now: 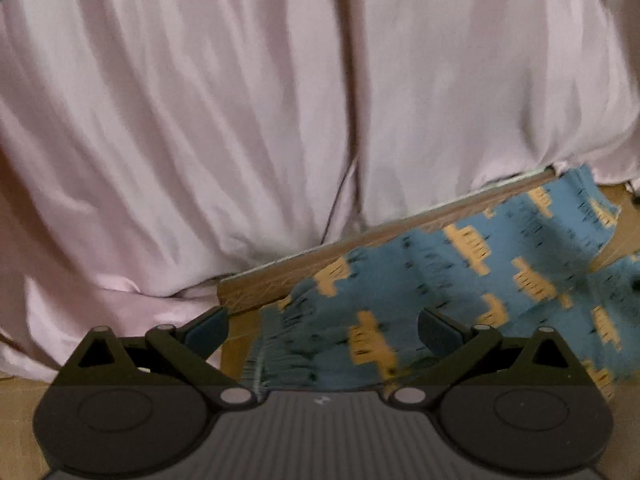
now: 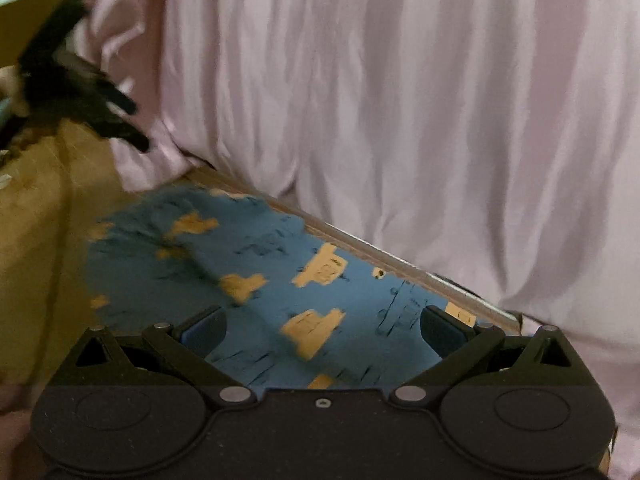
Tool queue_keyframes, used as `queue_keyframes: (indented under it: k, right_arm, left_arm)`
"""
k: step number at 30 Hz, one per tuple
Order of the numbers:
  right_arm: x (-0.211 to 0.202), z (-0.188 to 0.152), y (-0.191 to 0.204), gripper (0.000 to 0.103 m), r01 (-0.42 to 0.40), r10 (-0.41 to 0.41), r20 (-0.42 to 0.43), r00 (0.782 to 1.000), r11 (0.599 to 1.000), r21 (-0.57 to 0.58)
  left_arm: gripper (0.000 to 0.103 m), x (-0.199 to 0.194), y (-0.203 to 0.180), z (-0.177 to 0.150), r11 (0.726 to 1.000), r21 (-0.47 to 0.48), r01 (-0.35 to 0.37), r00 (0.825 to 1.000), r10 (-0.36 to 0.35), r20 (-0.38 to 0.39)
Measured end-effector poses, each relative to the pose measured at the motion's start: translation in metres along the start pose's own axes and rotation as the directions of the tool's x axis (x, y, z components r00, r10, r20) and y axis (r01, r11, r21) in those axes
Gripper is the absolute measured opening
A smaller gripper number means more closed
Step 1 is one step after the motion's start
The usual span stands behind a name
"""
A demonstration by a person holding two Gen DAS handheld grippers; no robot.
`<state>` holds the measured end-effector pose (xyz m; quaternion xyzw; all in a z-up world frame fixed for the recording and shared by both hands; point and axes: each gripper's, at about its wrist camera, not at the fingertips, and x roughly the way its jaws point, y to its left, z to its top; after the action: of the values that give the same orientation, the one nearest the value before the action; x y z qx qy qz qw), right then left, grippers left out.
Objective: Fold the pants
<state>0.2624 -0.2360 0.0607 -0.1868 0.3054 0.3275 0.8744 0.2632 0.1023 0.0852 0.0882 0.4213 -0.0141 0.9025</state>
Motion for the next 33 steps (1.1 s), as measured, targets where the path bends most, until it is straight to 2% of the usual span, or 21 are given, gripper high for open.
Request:
queue_keyframes:
  k: [3, 6, 10, 14, 16, 18, 22, 24, 26, 28, 30, 33]
  right_arm:
    - [0.052, 0.016, -0.017, 0.102, -0.001, 0.001, -0.015, 1.0, 1.0, 0.0]
    - [0.1, 0.027, -0.028, 0.102, -0.021, 0.021, -0.036, 0.999, 1.0, -0.015]
    - [0.155, 0.037, -0.038, 0.102, -0.045, 0.039, -0.075, 0.996, 0.996, -0.075]
    - [0.187, 0.041, -0.045, 0.101, -0.1, 0.083, -0.11, 0.99, 0.983, -0.153]
    - [0.195, 0.042, -0.05, 0.094, -0.127, 0.104, -0.124, 0.987, 0.972, -0.196]
    - [0.201, 0.043, -0.054, 0.089, -0.135, 0.107, -0.13, 0.986, 0.965, -0.227]
    - [0.21, 0.042, -0.064, 0.072, -0.191, 0.163, -0.144, 0.976, 0.959, -0.211]
    - [0.214, 0.039, -0.065, 0.065, -0.221, 0.189, -0.155, 0.97, 0.951, -0.217]
    - [0.216, 0.035, -0.065, 0.05, -0.239, 0.202, -0.171, 0.964, 0.943, -0.232]
    - [0.215, 0.033, -0.068, 0.044, -0.261, 0.229, -0.16, 0.96, 0.939, -0.222]
    - [0.214, 0.03, -0.07, 0.035, -0.282, 0.254, -0.15, 0.955, 0.935, -0.214]
    - [0.211, 0.026, -0.067, 0.019, -0.285, 0.262, -0.127, 0.957, 0.933, -0.22]
  left_arm:
    - [0.103, 0.028, 0.017, -0.001, 1.0, 0.025, -0.008, 0.999, 0.009, -0.041]
    - [0.103, 0.055, 0.032, 0.001, 0.999, 0.028, 0.015, 0.998, -0.013, -0.06]
    - [0.103, 0.088, 0.044, 0.015, 0.993, 0.004, 0.119, 0.991, -0.119, -0.055]
    - [0.102, 0.126, 0.042, 0.032, 0.972, 0.01, 0.235, 0.971, -0.235, -0.039]
    - [0.095, 0.144, 0.038, 0.038, 0.966, 0.035, 0.257, 0.965, -0.254, -0.058]
    - [0.083, 0.159, 0.034, 0.041, 0.956, 0.06, 0.286, 0.956, -0.281, -0.085]
    - [0.07, 0.174, 0.027, 0.042, 0.931, 0.077, 0.358, 0.931, -0.349, -0.112]
    - [0.046, 0.18, 0.024, 0.043, 0.926, 0.087, 0.367, 0.925, -0.354, -0.137]
    - [0.029, 0.184, 0.02, 0.043, 0.929, 0.106, 0.354, 0.928, -0.335, -0.162]
    - [0.024, 0.186, 0.014, 0.04, 0.933, 0.136, 0.334, 0.935, -0.31, -0.169]
    - [0.014, 0.184, 0.008, 0.038, 0.931, 0.167, 0.324, 0.941, -0.299, -0.157]
    - [0.007, 0.182, 0.003, 0.035, 0.938, 0.178, 0.296, 0.952, -0.274, -0.136]
